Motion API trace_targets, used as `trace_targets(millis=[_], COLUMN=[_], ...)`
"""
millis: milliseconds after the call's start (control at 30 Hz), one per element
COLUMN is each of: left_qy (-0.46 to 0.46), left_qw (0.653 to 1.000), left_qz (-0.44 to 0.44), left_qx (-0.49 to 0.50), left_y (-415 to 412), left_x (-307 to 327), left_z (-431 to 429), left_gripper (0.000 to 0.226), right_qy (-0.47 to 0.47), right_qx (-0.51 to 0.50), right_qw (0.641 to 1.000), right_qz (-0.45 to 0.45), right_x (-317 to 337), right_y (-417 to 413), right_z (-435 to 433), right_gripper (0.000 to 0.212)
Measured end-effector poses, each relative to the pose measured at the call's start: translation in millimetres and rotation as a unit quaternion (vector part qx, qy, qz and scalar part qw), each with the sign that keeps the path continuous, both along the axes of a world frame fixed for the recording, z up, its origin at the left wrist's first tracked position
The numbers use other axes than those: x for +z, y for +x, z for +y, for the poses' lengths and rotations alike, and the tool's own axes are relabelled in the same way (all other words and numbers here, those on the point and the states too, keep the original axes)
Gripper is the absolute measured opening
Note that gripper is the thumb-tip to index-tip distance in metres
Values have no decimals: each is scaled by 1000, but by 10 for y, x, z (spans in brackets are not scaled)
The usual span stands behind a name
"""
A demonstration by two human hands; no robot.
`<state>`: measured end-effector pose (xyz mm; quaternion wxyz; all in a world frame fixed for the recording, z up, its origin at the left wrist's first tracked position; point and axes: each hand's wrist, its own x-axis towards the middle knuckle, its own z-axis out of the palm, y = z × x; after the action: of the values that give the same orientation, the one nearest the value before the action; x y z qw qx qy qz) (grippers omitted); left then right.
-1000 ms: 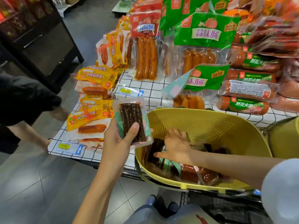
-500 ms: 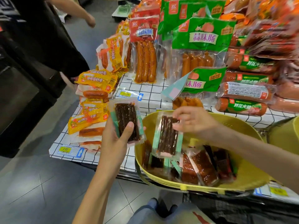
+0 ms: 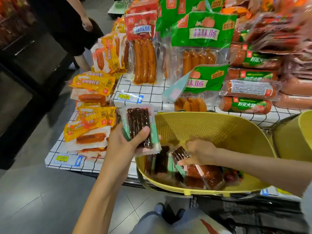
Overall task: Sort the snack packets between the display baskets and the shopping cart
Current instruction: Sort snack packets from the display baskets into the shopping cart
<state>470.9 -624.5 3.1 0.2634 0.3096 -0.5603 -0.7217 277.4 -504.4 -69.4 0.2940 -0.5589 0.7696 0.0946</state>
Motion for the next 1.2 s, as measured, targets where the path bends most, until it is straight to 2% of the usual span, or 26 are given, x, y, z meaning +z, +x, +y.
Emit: trace_targets(millis=[100,167,233,300,367,433,467,500,567,633,733,767,867,933,1000,1033,1133,1200], left_qy=[5,6,7,3,-12,-23,-20,-11,-5,-53,-77,-73,-54,-45,-42,-44,-43,-41], left_qw=[1000,1000,1000,999,999,999,999,1000,1000,997,996,996,996,996,997,997,997,997], left_qz=[-5,-6,-7,-8,-4,3,7,11,3,-33,-43,-42,-32,-27,-25,-26,-21,-17], left_qx=[6,10,19,37,52,48,34,16,-22,-43,0,23,67,68,67,66,62,64], left_y=[7,7,19,37,47,37,20,0,-43,-71,-12,25,144,202,236,246,271,286], left_x=[0,-8,-27,-43,-53,-32,-24,-11,14,18,-22,-25,-31,-17,-2,-2,-17,-27], left_z=[14,20,8,-10,-23,-9,5,23,63,87,46,13,-102,-136,-134,-127,-105,-95], left_gripper=[37,36,39,45,51,50,47,45,50,57,50,51,60,60,58,56,51,52], right_qy=[-72,-145,-198,-245,-288,-335,-349,-355,-351,-356,-308,-276,-126,-23,6,-3,-57,-128], right_qx=[-37,-83,-127,-179,-242,-278,-281,-281,-304,-332,-330,-322,-216,-137,-103,-107,-161,-205], right_qw=[996,981,950,917,865,781,750,738,742,757,784,808,943,987,994,993,985,970], right_qz=[-32,-97,-203,-260,-333,-448,-486,-500,-483,-436,-426,-409,-221,-83,26,47,37,-15], right_x=[-102,-91,5,188,445,705,798,847,856,806,646,542,142,-67,-195,-233,-252,-238], right_y=[69,110,131,70,-32,-85,-61,-8,155,287,286,252,221,306,385,410,425,378], right_z=[5,-9,-21,-29,-36,-55,-88,-138,-279,-401,-388,-342,-239,-243,-292,-321,-365,-358], right_gripper=[42,30,22,22,17,14,19,22,26,32,44,51,56,60,67,64,46,30])
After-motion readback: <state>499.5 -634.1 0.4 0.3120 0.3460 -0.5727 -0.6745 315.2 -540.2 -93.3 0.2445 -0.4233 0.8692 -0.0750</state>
